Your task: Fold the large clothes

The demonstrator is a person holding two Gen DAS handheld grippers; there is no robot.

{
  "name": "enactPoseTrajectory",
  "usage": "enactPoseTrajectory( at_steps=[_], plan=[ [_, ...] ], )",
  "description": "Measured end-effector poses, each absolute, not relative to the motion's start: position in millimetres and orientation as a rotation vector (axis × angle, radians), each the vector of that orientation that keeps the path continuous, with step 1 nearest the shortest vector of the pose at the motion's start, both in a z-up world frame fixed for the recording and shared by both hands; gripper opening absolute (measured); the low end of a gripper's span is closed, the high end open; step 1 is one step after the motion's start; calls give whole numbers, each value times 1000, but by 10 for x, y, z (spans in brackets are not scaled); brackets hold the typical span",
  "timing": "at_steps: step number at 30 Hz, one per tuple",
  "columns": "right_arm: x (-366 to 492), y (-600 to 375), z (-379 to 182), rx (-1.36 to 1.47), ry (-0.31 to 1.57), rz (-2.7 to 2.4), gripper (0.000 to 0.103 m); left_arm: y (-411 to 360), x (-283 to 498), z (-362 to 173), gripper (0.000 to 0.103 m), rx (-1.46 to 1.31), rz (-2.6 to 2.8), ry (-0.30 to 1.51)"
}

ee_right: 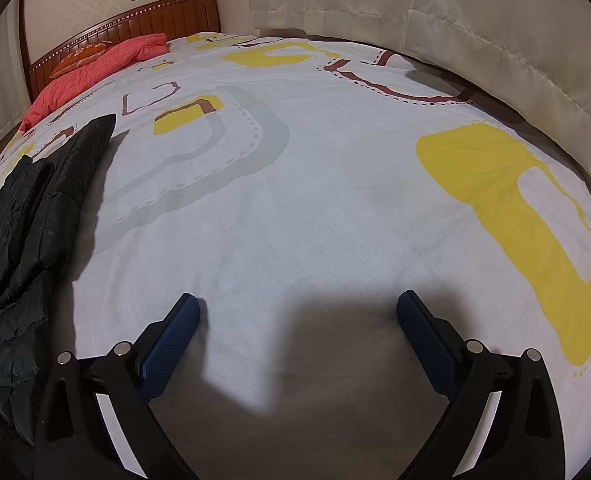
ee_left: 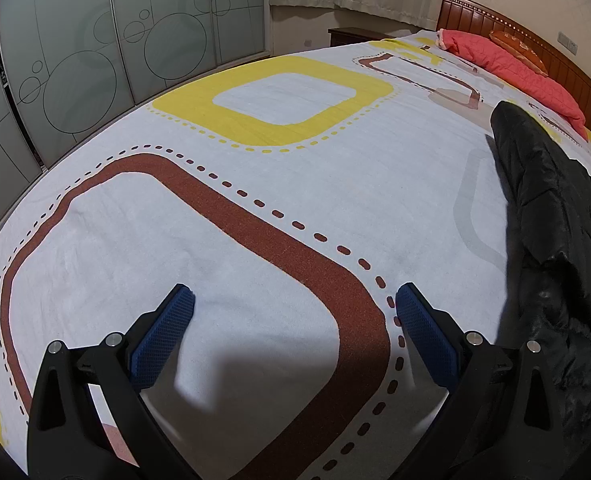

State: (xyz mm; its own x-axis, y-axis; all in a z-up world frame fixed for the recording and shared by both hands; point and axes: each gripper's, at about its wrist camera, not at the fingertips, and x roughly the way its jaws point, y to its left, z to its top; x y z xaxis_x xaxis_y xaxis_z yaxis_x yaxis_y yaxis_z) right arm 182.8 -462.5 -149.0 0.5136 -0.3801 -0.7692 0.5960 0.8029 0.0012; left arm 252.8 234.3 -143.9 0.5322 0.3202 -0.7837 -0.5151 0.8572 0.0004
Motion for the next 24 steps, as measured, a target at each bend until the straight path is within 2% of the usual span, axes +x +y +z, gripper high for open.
enactPoseTrajectory(
  at_steps=[24],
  plan=[
    [1829, -4634, -1492, 280, 845, -597, 98, 2323, 2499, -1435, 101, -242, 505, 876]
  ],
)
